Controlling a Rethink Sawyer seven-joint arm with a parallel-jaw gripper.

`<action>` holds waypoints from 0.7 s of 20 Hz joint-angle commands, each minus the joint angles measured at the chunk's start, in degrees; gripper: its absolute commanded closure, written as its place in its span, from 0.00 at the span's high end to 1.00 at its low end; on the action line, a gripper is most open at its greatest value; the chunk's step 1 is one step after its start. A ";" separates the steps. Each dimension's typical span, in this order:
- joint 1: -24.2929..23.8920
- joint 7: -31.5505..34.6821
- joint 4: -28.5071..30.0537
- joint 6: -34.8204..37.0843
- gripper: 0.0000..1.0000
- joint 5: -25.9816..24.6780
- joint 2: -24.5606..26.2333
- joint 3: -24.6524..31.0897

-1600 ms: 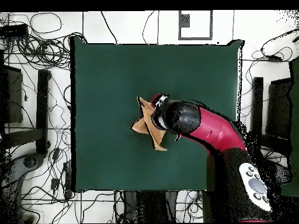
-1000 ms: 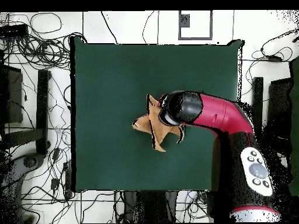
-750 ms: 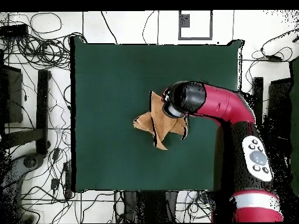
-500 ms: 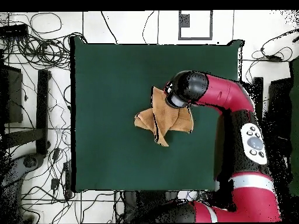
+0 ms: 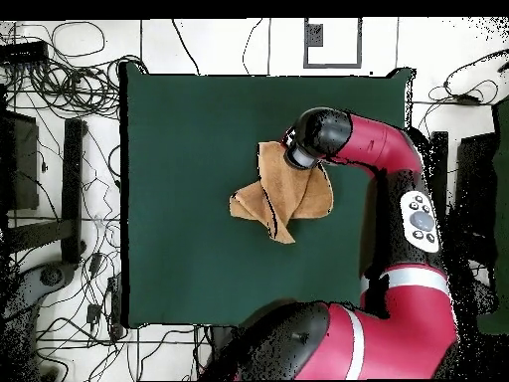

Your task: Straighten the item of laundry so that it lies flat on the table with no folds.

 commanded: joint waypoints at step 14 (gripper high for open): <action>0.80 -8.04 -3.48 -4.34 1.00 -2.27 5.08 6.66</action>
